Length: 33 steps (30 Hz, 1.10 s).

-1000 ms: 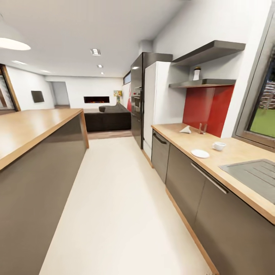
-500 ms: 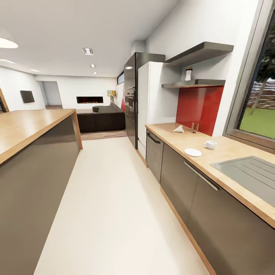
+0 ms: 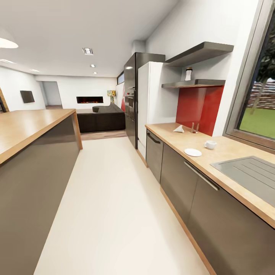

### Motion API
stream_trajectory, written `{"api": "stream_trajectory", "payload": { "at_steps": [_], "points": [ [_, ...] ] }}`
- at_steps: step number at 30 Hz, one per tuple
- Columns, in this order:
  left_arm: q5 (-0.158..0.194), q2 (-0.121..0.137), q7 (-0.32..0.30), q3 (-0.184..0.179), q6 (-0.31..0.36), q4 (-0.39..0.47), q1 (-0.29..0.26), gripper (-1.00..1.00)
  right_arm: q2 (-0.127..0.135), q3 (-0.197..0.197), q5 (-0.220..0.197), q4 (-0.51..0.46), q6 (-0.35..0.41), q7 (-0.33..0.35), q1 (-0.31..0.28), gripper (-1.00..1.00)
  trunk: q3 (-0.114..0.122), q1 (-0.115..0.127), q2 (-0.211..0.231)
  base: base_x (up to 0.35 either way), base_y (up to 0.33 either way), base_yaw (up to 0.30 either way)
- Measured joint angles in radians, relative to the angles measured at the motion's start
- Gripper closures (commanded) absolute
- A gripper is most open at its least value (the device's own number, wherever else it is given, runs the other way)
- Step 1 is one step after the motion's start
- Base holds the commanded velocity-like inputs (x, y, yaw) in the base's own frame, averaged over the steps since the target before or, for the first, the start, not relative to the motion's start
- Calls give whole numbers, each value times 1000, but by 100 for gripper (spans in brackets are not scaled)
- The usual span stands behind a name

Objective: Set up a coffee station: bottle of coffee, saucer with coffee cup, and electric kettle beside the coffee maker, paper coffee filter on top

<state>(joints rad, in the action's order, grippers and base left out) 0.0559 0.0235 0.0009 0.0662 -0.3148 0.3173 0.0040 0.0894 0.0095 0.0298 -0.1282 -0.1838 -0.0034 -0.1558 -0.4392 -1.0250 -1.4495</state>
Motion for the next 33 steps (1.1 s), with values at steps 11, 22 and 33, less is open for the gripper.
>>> {"api": "stream_trajectory", "payload": {
  "at_steps": [11,22,33],
  "points": [
    [0,0,-1,13,0,8,0,-100,2,20,-13,4,0,-5,-7,-100,0,1,0,240,107,0],
    [0,1,0,13,0,8,0,-100,1,50,-13,6,-1,-6,-8,-100,0,1,0,319,79,0],
    [0,1,1,13,1,8,0,-100,-7,52,-13,7,-1,-6,-8,-100,0,1,0,327,3,113]
  ]
}}
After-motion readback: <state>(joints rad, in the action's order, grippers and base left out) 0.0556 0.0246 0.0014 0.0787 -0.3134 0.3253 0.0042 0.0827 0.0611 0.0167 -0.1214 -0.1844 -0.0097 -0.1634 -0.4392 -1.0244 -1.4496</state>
